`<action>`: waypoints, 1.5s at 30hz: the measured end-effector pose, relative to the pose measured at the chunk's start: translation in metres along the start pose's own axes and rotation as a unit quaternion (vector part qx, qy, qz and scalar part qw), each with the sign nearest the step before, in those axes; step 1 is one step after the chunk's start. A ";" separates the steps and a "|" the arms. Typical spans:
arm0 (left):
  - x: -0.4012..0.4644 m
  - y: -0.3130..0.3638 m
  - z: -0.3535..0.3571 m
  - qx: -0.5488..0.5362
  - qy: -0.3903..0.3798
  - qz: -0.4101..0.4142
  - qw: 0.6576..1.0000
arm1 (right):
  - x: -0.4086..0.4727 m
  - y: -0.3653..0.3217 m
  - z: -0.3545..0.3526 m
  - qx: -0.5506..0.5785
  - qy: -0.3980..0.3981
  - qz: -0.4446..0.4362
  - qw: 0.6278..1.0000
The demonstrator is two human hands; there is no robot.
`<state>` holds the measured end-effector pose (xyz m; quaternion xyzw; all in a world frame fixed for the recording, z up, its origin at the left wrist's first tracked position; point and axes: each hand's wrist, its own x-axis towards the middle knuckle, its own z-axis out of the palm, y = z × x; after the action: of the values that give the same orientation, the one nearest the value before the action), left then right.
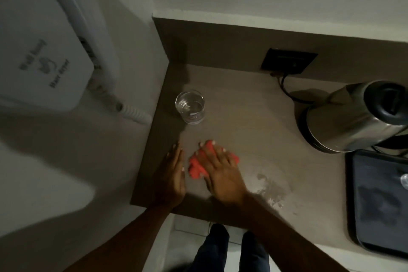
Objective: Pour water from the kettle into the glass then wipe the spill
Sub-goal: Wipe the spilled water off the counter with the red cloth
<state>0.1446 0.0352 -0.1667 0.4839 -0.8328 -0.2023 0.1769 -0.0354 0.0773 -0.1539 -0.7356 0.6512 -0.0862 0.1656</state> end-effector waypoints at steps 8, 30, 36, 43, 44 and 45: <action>0.002 -0.006 0.014 0.010 0.016 0.010 1.000 | -0.021 0.101 -0.032 -0.008 0.078 0.105 0.991; -0.001 -0.013 0.006 0.020 -0.044 0.018 0.999 | -0.120 0.020 0.025 -0.012 0.076 0.096 0.992; 0.000 -0.004 0.003 0.026 -0.055 0.001 0.998 | -0.202 0.100 -0.006 -0.059 0.056 0.121 0.989; -0.001 -0.006 0.002 0.041 -0.063 0.006 0.997 | -0.064 0.017 0.015 0.031 0.127 0.223 0.966; -0.002 -0.008 0.002 0.042 -0.066 0.009 0.997 | -0.080 0.003 0.027 0.010 0.093 0.145 0.985; -0.003 -0.010 0.001 0.041 -0.068 0.016 0.997 | -0.105 -0.002 0.034 -0.016 0.063 0.089 0.994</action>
<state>0.1527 0.0330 -0.1736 0.4628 -0.8581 -0.1975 0.1025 -0.0367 0.1856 -0.1755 -0.6707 0.7242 -0.1068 0.1195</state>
